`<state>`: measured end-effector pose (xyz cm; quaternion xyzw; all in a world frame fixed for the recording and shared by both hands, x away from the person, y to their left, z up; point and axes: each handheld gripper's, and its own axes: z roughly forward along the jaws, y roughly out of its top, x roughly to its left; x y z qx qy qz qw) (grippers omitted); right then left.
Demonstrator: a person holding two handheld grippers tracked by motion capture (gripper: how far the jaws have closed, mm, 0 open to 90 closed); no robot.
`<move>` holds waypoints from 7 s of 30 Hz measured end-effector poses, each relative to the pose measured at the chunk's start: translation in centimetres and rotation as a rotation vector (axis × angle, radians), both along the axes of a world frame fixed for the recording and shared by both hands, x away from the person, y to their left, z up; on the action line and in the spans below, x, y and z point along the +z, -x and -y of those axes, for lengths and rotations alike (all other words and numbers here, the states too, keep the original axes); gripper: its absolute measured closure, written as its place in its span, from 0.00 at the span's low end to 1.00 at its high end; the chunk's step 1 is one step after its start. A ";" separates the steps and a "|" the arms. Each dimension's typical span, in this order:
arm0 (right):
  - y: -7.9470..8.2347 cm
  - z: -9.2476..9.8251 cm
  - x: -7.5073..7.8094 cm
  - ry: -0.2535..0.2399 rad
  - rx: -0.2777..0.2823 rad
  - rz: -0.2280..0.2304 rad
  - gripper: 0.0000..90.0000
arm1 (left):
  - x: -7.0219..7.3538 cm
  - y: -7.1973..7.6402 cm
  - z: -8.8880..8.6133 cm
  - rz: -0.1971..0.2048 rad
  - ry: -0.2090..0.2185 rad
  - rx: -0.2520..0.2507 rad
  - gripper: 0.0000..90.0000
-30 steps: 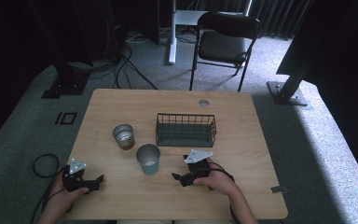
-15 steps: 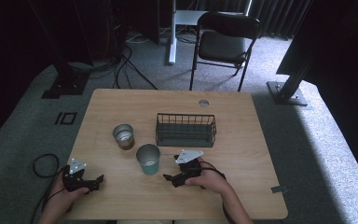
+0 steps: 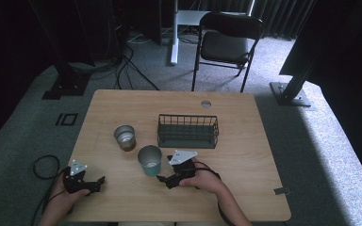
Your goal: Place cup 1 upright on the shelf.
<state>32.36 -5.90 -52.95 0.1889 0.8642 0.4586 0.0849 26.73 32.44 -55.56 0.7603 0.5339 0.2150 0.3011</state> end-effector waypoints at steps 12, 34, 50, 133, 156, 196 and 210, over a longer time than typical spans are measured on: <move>-0.3 -1.3 0.1 -0.041 0.008 0.027 0.14 | 0.0 0.0 0.0 0.000 0.000 0.000 0.02; -1.0 -3.3 0.4 -0.201 0.003 0.088 0.14 | 0.0 0.0 0.0 0.000 0.000 0.000 0.02; -1.1 -3.7 0.2 -0.248 -0.021 0.095 0.15 | 0.0 0.0 0.0 0.000 0.000 0.000 0.02; -7.8 5.3 9.3 -0.264 -0.716 0.330 0.15 | 0.0 0.0 0.0 0.000 0.000 0.000 0.02; -9.0 7.0 5.5 -0.215 -0.893 0.286 0.15 | 0.0 0.0 0.0 0.000 0.000 0.000 0.02; -8.1 7.0 4.1 -0.204 -0.854 0.271 0.13 | 0.0 0.0 0.0 0.000 0.000 0.000 0.02; -6.8 8.0 4.8 -0.199 -0.789 0.279 0.12 | 0.0 0.0 0.0 0.000 0.000 0.000 0.02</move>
